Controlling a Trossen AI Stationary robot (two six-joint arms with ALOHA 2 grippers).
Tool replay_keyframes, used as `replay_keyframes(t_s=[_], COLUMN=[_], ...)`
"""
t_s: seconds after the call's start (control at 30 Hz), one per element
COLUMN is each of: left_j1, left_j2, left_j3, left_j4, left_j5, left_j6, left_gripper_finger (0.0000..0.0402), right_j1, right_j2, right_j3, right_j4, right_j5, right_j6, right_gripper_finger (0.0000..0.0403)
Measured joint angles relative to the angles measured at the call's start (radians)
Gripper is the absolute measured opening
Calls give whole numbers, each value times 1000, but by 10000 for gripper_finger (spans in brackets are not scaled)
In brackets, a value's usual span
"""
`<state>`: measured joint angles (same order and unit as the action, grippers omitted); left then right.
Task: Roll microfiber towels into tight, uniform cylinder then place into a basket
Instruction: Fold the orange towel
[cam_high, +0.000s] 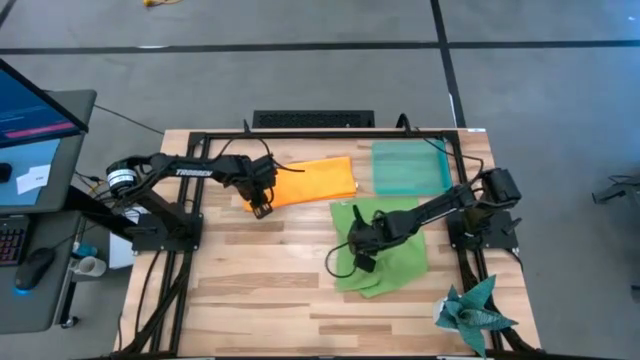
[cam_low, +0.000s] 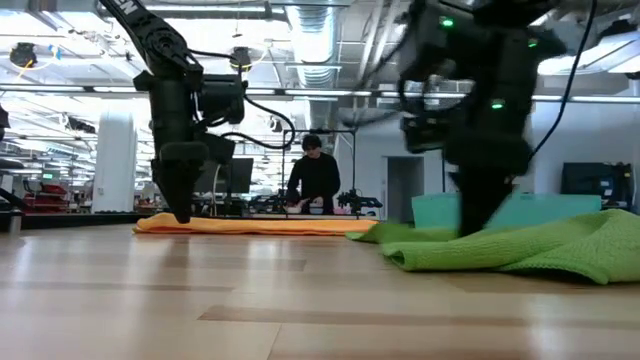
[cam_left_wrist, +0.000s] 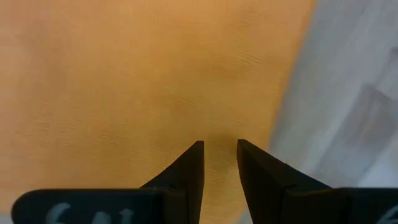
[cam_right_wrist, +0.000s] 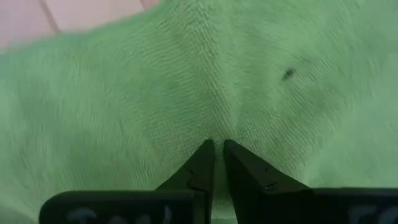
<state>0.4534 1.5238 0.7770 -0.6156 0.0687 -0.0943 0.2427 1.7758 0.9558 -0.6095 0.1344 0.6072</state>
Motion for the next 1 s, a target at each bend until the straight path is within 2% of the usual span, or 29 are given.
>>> replay_keyframes(t_s=[0.3, 0.47, 0.67, 0.77, 0.9, 1.0], left_j1=[-48, -119, -243, -321, -391, -414], left_j2=[-9, -10, 4, 7, 4, 3], left_j3=[-104, -115, -87, -52, 25, 90], left_j4=[57, 62, 108, 179, 238, 241], left_j5=[-7, -24, 255, 300, 276, 131], left_j6=[-81, -152, -177, -180, -128, -72], left_gripper_finger=[88, 88, 88, 88, 88, 88], right_j1=[104, 166, 238, 269, 293, 298], right_j2=[-93, -123, -184, -224, -287, -338], right_j3=[-5, -5, -5, -4, -4, -4], right_j4=[-285, -341, -299, -277, -251, -242], right_j5=[-17, -6, 40, 105, 216, 317], right_j6=[189, 242, 250, 257, 257, 246], right_gripper_finger=[65, 65, 65, 65, 65, 65])
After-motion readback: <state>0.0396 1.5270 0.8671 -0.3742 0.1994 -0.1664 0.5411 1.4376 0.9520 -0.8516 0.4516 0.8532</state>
